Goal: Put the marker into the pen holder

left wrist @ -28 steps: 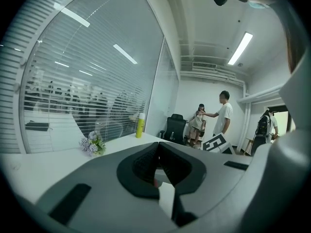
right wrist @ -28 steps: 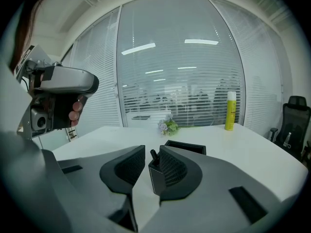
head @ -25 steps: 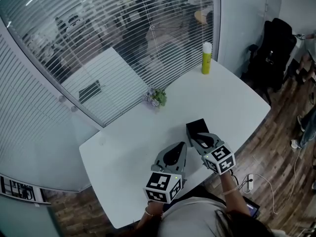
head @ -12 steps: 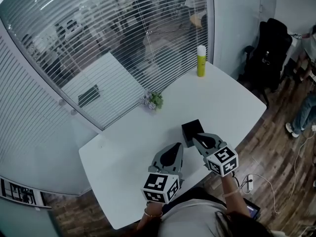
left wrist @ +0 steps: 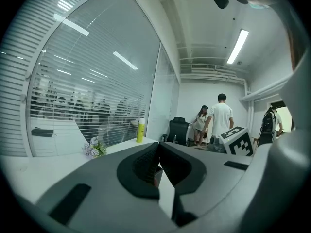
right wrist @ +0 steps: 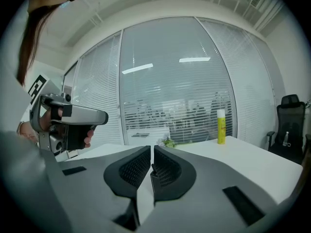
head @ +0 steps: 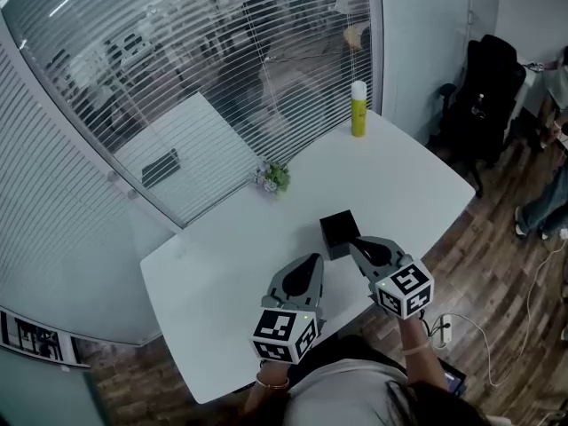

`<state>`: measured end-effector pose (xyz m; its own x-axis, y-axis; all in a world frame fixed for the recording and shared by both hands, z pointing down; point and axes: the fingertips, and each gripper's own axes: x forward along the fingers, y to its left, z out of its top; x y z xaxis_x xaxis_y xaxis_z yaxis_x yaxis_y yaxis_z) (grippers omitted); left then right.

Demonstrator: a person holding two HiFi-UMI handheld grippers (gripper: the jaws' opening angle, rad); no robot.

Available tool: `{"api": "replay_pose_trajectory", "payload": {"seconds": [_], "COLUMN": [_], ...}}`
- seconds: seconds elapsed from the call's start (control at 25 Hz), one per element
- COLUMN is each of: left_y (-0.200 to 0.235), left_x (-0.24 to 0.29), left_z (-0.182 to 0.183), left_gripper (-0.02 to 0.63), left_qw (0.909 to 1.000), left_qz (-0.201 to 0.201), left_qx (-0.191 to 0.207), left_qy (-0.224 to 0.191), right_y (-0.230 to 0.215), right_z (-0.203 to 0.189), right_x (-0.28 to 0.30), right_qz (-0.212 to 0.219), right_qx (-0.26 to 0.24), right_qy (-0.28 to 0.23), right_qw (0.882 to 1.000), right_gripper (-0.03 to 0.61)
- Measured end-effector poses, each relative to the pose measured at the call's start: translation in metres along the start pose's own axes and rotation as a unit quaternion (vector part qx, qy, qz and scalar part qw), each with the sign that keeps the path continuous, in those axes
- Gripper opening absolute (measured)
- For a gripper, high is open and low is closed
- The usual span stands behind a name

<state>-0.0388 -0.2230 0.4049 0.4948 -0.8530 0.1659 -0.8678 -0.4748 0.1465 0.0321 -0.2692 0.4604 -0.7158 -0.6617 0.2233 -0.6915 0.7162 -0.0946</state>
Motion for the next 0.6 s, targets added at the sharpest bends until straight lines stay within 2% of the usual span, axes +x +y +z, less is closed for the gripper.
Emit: {"api": "replay_pose_trajectory", "payload": {"seconds": [0.36, 0.6], "left_y": [-0.017, -0.028], "left_x": [-0.008, -0.014], "left_z": [-0.002, -0.002], "left_gripper": [0.020, 0.020], "left_qw": [0.9998, 0.9996], "left_qz": [0.016, 0.021], "left_qx": [0.006, 0.013], "left_qy": [-0.005, -0.010], "right_y": [0.003, 0.002], "right_z": [0.013, 0.017], "right_x": [-0.027, -0.041], "right_qz": [0.006, -0.006], "right_qx": [-0.021, -0.029], "right_qy": [-0.024, -0.034], "right_qw": [0.999, 0.999], "right_gripper": [0.035, 0.034]}}
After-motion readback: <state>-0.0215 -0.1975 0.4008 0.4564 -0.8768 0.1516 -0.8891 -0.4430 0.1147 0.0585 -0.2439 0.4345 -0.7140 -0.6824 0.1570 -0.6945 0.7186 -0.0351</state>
